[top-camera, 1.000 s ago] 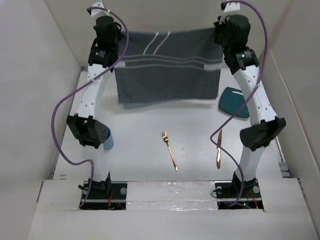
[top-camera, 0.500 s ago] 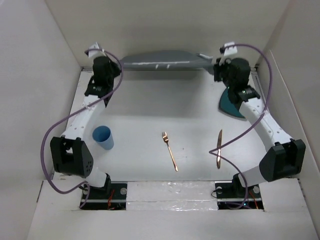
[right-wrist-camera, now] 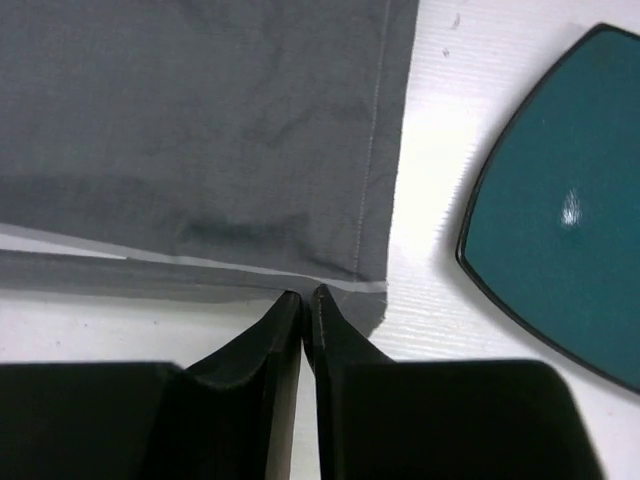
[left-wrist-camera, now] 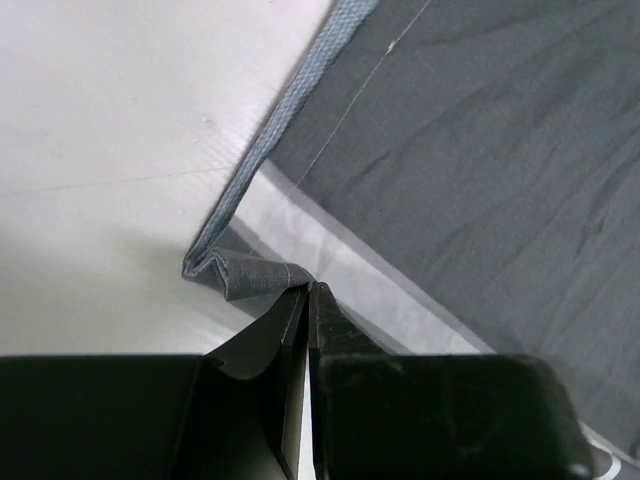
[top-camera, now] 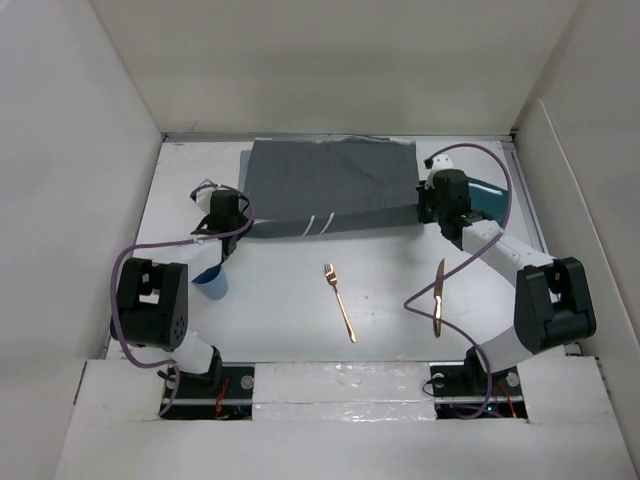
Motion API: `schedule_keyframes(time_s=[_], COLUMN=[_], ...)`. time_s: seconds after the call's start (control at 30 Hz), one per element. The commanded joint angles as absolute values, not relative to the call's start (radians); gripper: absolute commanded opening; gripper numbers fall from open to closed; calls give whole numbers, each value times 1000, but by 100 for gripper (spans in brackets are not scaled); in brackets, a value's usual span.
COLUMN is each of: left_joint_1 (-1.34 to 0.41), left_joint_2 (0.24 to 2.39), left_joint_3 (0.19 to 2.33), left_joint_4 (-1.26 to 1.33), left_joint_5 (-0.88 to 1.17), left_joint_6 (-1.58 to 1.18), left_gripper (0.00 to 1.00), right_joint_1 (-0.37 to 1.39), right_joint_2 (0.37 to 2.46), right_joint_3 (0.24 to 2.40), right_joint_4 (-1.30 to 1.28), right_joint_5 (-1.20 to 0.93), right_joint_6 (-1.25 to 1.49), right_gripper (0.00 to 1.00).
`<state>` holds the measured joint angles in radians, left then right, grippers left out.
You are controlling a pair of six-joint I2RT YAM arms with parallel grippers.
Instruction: Set the dinner table for one person
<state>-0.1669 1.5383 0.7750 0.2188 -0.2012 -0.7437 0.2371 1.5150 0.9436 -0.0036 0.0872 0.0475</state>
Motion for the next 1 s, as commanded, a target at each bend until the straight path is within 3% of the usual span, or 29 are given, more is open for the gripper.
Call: schedule_keyframes(time_s=[0.0,0.1,0.23,0.53,0.67,0.77,0.8,0.83,0.9,0.97], left_joint_1=[-147,-156,-187,-187,-187,-187,-187,-187,-187,-187], left_joint_2=[1465,1460,1441,1200,1108,1039,1026,1006,982,956], left_joint_3=[730,721,703,526,485,454,437,433,425,417], left_joint_4=[282,272,247,310,299,310,320,321,301,310], left_joint_5=[-264,-275,-294,-236,-209,-173,-152,-143,-137,-109], left_joint_6=[-776,-781,-798,-825,-819,-808,-810,-808,-796,-788], left_gripper=[0,0,5,4,18,22,27,28,32,32], right_joint_1=[233,244,244,244,244,244,244,262,300,333], right_joint_2=[1483,1448,1408,1290,1240,1221,1224,1221,1197,1175], right_joint_3=[942,910,873,854,822,796,790,778,700,637], right_joint_4=[-43,-80,-139,-169,-150,-94,-92,-68,-10,58], right_joint_5=[163,176,193,218,183,121,82,65,34,25], right_joint_6=[84,104,120,161,192,213,221,241,277,294], right_gripper=[16,18,29,40,45,47,42,32,0,0])
